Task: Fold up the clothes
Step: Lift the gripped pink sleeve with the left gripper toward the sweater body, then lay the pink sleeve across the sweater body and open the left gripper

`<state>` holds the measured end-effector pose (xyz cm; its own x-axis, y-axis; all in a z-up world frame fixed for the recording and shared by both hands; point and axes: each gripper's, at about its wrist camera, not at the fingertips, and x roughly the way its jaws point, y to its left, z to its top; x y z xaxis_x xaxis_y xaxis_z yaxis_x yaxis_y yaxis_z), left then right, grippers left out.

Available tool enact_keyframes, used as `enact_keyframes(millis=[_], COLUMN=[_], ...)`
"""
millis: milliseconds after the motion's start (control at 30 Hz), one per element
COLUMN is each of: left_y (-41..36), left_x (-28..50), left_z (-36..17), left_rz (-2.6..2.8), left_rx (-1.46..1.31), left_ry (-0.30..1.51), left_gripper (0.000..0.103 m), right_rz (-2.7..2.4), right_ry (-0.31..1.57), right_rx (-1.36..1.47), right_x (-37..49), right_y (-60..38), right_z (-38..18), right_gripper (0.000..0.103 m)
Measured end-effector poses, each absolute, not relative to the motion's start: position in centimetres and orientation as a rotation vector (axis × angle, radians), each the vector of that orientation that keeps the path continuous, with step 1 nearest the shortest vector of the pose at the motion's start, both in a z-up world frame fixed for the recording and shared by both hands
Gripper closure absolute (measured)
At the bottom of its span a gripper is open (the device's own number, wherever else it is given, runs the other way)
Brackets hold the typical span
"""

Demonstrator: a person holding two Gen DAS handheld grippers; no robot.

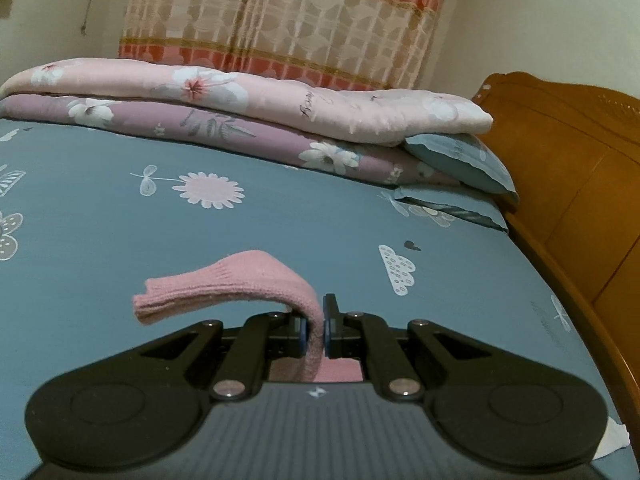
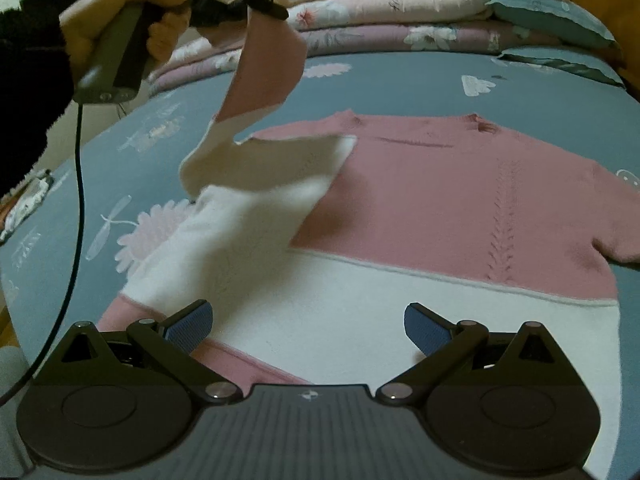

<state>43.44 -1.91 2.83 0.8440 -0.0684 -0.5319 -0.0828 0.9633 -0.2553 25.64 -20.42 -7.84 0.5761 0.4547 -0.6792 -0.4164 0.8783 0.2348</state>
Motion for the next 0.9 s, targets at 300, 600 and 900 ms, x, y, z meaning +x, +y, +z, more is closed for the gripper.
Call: enact_keyframes(millis=[300, 600, 900], left_y=[-5.0, -9.1, -12.3], left_x=[44.3, 45.5, 46.3], left_z=[2.2, -0.3, -3.8], left_rz=[-0.03, -0.097, -0.123], left_rx=[-0.261, -0.194, -0.111], left_ry=[0.581, 0.641, 0.72], left_gripper=[0.098, 0.098, 0.098], right_rz=[0.48, 0.455, 0.43], right_ry=[0.817, 0.82, 0.832], right_rx=[0.091, 0.088, 0.086], right_x=[25.9, 26.1, 26.3], right_y=[-21.7, -22.1, -22.4], right_z=[-8.0, -8.0, -8.2], right_gripper=[0.0, 0.0, 0.0])
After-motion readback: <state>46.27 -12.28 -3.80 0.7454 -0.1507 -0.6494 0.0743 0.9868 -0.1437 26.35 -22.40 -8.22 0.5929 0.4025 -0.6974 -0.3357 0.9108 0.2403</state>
